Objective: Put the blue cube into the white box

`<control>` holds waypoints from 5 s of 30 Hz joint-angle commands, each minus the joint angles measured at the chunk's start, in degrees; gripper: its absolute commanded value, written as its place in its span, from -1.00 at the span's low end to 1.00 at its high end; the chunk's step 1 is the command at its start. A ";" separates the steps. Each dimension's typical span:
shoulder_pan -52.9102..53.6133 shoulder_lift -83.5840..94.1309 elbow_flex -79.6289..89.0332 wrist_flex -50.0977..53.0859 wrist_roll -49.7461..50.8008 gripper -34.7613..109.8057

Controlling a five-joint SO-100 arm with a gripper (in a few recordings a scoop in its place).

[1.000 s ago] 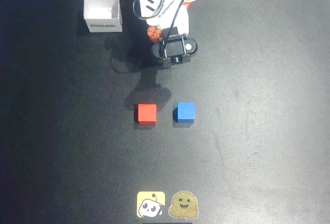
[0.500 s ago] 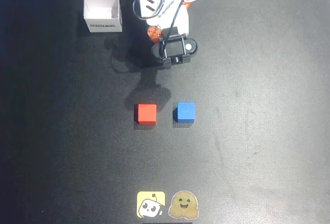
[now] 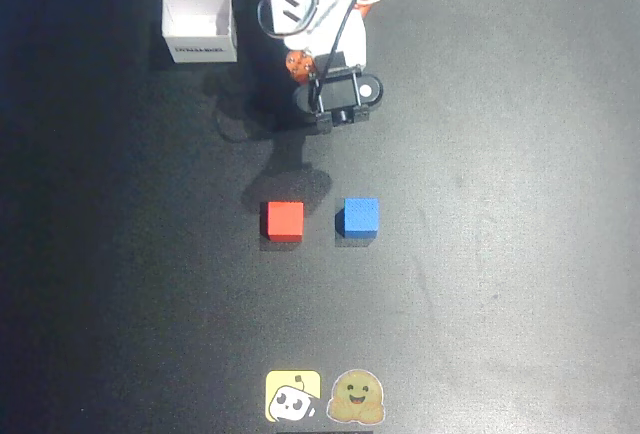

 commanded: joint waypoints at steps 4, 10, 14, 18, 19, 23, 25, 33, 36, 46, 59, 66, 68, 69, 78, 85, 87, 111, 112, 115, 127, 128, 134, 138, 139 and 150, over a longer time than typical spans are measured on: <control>0.18 0.26 -0.53 0.18 0.35 -0.52; 0.18 0.26 -0.53 0.18 0.35 -0.52; 0.18 0.26 -0.53 0.18 0.35 -0.52; 0.18 0.26 -0.53 0.18 0.35 -0.52; 0.18 0.26 -0.53 0.18 0.35 -0.52; 0.18 0.26 -0.53 0.18 0.35 -0.52; 0.18 0.26 -0.53 0.18 0.26 -0.52; 0.26 0.26 -0.53 0.35 2.29 -0.52; 0.26 0.26 -0.53 0.35 2.29 -0.52; -1.67 -0.44 -4.22 0.79 0.35 -0.52; -4.66 -56.34 -42.63 -5.98 1.05 -0.49; -8.17 -74.09 -53.53 -12.83 3.96 -0.30; -9.14 -76.20 -53.61 -15.73 5.01 -0.26; -9.58 -77.17 -53.61 -17.23 5.19 -0.24; -11.34 -83.50 -53.70 -24.08 7.73 -0.21; -11.60 -87.19 -53.26 -28.04 8.53 -0.22; -11.60 -88.59 -53.26 -29.00 8.61 -0.23; -5.80 -72.16 -63.63 -3.16 25.22 -0.52; -4.04 -69.96 -63.72 -0.88 25.93 -0.52; 4.13 -63.72 -63.72 5.54 26.72 -0.52; 47.02 -54.40 -62.75 22.06 16.44 -0.52; 49.39 -54.32 -62.75 23.20 16.08 -0.52; 63.11 -54.58 -61.52 26.02 10.11 -0.52; 67.06 -54.14 -58.71 26.28 8.44 -0.52; 67.15 -54.05 -57.83 26.28 8.70 -0.52; 67.41 -53.79 -54.40 26.10 8.96 -0.52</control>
